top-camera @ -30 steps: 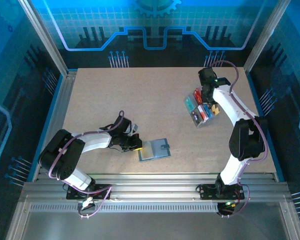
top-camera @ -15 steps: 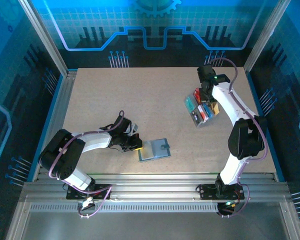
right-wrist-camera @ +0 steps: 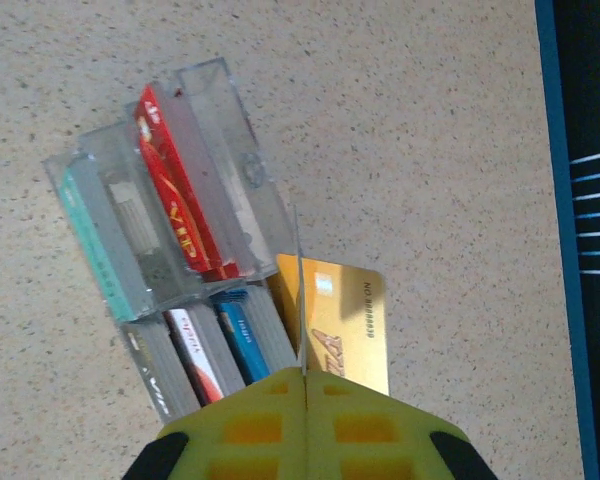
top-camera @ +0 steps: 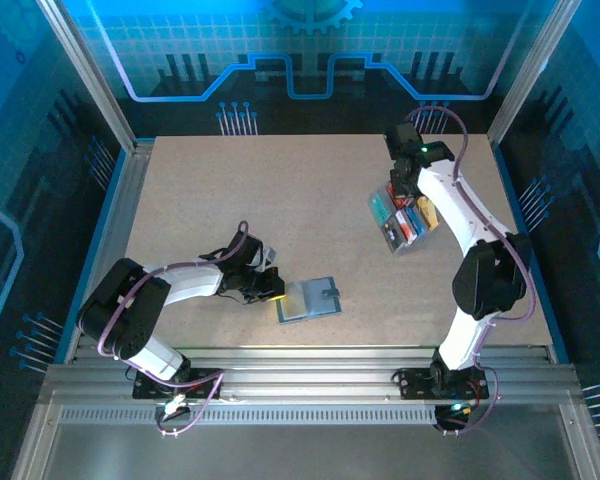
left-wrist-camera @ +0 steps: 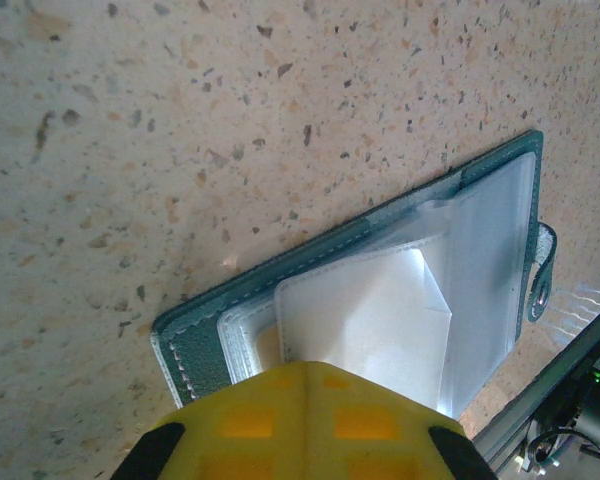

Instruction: Put the credit cards into the card holder

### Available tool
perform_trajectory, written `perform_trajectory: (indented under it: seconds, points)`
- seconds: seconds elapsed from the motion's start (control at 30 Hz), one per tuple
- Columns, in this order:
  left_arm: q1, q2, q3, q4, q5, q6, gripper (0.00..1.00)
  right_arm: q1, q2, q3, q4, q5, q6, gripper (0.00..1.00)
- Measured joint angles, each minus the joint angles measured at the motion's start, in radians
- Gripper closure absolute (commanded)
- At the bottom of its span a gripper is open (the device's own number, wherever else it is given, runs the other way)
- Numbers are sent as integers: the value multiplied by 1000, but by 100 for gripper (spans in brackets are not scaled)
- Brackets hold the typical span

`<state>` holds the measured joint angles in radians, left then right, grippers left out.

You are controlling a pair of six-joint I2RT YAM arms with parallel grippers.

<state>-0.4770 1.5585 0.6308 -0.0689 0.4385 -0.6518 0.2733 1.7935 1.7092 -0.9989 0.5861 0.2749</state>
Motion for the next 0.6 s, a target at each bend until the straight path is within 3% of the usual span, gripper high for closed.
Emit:
perform_trajectory:
  seconds: [0.17, 0.27, 0.43, 0.6]
  points:
    - [0, 0, 0, 0, 0, 0, 100, 102, -24, -10, 4, -23, -3, 100]
    - [0, 0, 0, -1, 0, 0, 100, 171, -114, -92, 50, -117, -3, 100]
    - [0, -2, 0, -3, -1, 5, 100, 252, -334, -341, 213, -365, 31, 100]
    - [0, -6, 0, -8, -4, 8, 100, 272, -481, -632, 457, -635, 119, 100]
